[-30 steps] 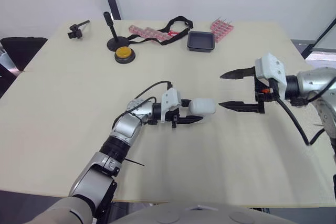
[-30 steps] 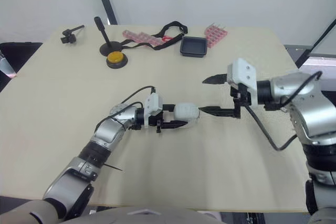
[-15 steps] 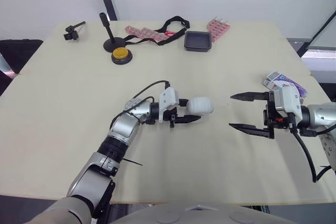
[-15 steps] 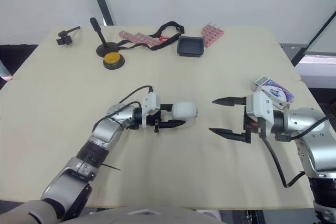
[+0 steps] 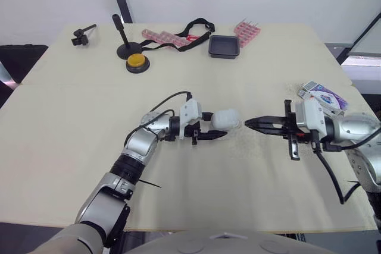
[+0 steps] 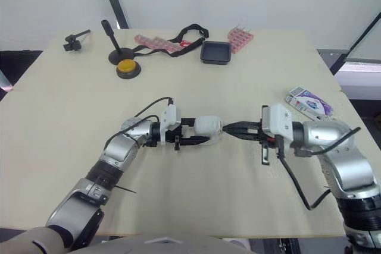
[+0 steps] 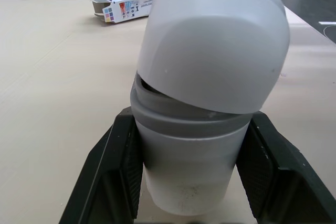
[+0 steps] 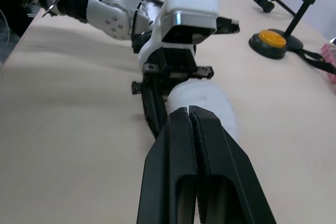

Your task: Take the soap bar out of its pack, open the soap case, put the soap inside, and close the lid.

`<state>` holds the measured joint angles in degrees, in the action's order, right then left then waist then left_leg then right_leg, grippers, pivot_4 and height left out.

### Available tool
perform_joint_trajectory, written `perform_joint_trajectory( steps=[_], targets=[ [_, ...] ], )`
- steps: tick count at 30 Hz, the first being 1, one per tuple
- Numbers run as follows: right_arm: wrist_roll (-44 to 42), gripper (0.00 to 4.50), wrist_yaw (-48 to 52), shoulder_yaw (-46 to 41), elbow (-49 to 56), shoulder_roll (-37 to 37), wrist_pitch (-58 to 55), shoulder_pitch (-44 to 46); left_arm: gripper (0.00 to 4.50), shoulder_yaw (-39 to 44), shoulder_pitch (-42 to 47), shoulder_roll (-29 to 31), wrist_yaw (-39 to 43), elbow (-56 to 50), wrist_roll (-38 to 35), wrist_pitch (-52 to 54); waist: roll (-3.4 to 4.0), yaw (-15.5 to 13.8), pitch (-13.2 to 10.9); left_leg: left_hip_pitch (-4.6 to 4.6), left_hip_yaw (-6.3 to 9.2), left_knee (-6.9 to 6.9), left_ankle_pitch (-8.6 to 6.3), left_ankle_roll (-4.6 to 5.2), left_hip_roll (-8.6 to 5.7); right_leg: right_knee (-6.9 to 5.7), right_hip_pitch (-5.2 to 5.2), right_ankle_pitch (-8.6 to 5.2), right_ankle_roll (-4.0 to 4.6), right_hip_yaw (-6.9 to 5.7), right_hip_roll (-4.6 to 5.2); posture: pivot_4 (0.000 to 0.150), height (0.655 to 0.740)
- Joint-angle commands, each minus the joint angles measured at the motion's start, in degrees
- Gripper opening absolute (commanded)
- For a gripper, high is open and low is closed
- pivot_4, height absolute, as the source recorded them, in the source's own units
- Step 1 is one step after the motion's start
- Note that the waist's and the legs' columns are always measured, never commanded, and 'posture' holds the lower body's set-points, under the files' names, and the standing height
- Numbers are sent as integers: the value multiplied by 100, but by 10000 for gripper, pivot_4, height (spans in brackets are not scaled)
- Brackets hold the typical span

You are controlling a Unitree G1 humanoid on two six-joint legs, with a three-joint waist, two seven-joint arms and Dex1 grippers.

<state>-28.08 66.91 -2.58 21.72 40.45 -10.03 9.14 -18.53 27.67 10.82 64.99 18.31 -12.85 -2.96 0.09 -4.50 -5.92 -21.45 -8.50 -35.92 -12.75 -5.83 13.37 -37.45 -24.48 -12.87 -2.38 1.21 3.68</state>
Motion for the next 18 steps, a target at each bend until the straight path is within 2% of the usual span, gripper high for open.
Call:
perform_joint_trajectory(
  steps=[1, 9, 18],
  targets=[
    [183, 312, -212, 179, 135, -15, -59, 213, 19578, 48, -18, 42, -6, 12, 27, 42, -1, 0, 0, 0, 0, 0, 0, 0, 0, 1, 0, 0, 0, -1, -1, 1500, 7291],
    [372, 312, -400, 634, 100, -74, -285, 696, 19578, 42, -29, 44, -27, -7, 45, 30, -1, 3, 0, 0, 0, 2, 0, -2, -2, 2, 0, 1, -1, 0, -8, 1500, 7291],
    [499, 312, -486, 750, 44, -5, -434, 850, 19578, 30, -56, 39, -53, -30, 56, 18, -1, 1, -1, -1, 0, 4, -1, -4, -3, 2, 1, 2, -3, 0, -9, 1500, 7291]
  ],
)
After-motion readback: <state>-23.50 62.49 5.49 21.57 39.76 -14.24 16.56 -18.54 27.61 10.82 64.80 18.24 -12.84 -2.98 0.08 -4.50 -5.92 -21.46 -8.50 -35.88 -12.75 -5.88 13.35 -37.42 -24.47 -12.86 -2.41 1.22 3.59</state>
